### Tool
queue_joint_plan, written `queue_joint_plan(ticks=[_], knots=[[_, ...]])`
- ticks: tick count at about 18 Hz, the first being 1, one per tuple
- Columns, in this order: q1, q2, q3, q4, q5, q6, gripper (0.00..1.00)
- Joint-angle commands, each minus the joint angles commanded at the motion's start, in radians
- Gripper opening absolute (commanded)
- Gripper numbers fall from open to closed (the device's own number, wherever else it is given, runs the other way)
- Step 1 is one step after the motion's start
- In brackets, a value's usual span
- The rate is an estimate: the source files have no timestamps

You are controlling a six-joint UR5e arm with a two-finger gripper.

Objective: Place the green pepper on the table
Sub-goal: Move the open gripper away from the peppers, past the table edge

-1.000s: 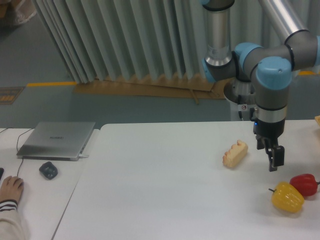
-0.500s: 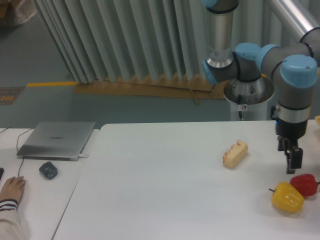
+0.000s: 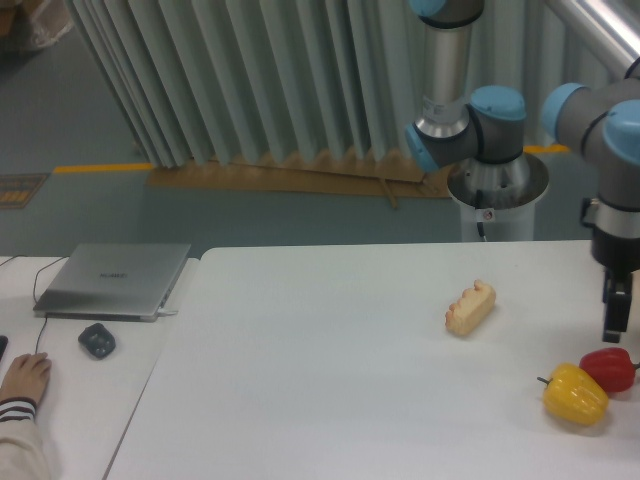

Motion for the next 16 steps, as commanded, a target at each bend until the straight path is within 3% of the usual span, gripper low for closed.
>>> queue_joint_plan(ticks=[9, 16], knots=[[0.011, -0.009, 0.008, 0.025, 0.023, 0.146, 1.00], [0.040, -0.014, 0.003, 0.044, -0.014, 0.157, 1.00]])
